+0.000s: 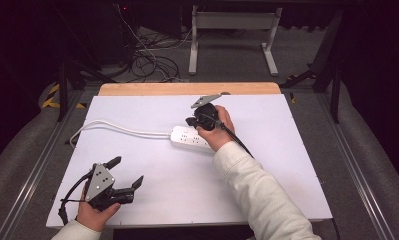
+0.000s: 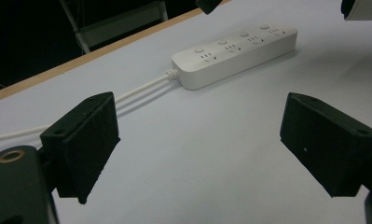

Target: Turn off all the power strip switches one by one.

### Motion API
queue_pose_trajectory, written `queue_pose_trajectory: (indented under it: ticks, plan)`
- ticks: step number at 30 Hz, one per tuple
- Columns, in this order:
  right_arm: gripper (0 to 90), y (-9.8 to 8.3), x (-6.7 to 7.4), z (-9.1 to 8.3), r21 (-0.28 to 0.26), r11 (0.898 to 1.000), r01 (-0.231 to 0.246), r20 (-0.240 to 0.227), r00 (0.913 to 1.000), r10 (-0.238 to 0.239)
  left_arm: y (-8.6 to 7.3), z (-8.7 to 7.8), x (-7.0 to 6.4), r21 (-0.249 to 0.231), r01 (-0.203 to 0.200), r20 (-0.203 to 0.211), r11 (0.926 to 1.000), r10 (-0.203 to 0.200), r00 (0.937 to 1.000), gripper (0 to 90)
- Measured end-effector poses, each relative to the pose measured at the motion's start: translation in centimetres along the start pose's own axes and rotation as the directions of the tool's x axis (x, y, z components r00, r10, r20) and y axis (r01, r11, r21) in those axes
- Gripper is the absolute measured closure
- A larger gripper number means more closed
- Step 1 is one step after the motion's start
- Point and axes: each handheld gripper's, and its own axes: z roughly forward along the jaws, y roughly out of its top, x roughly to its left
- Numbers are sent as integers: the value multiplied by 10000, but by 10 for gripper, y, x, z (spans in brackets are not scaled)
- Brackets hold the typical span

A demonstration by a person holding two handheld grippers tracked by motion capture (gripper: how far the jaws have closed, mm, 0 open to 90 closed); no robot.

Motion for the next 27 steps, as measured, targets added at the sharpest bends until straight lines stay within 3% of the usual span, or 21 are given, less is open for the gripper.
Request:
queue_pose_trajectory:
  ticks: [9, 27]
  plan:
    - [900, 0, -1, 19, 140, 9998, -172, -372, 9991, 177, 0, 1, 0, -15, 6, 14, 10000, -6, 10000, 121]
    - [900, -12, -5, 44, 1031, 9936, -454, -70, 9989, 463, 0, 1, 1, 2, 21, 43, 10000, -21, 10000, 121]
